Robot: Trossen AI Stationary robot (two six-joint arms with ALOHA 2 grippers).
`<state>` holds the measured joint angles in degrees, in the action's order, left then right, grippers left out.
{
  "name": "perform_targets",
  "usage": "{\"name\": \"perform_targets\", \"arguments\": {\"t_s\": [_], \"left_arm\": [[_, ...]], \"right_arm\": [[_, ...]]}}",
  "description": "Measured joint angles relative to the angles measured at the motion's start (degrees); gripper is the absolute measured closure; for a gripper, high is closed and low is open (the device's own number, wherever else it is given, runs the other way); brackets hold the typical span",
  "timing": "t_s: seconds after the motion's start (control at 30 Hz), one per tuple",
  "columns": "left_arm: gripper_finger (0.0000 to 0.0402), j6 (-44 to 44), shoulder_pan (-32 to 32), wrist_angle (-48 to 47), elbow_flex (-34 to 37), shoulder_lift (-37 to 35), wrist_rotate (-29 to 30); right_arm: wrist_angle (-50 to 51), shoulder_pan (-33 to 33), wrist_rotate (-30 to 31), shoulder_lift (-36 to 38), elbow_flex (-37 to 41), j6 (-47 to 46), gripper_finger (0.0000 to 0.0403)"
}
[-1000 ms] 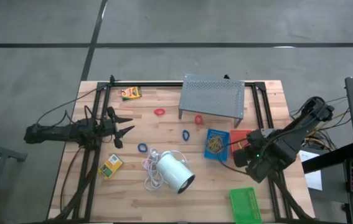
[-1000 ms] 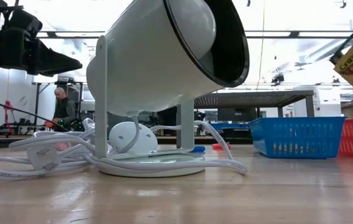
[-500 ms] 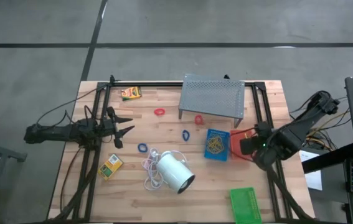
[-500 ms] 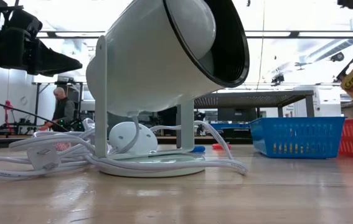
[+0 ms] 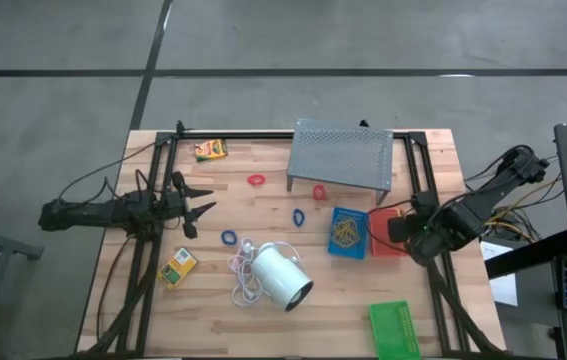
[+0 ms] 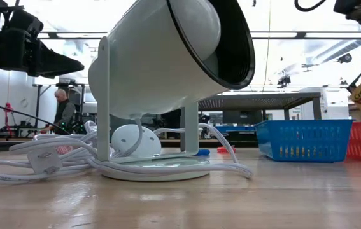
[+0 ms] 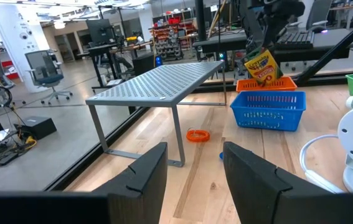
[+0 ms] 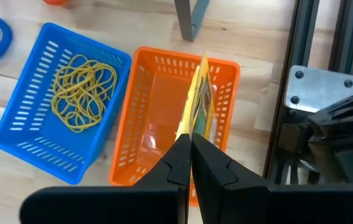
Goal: Pick & Place Office Desk Supplies
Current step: Put the yellow box of crayons into the orange bin
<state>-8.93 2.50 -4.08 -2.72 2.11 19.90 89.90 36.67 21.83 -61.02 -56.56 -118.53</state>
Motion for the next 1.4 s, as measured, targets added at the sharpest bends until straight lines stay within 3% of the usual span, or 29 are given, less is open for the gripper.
{"name": "perform_targets", "arguments": {"t_s": [1.03,1.4], "left_arm": [[0.0242,0.00,0.00,-0.01,0.02,-0.01,0.00],[0.0243,0.00,0.00,-0.01,0.00,-0.02,0.00]], "right_arm": [[-3.38,0.07,-2.21,-11.02,3.09,0.06,0.0394],[-3.18,0.05,-1.69,-11.49,4.52,-0.01,0.0394]]}}
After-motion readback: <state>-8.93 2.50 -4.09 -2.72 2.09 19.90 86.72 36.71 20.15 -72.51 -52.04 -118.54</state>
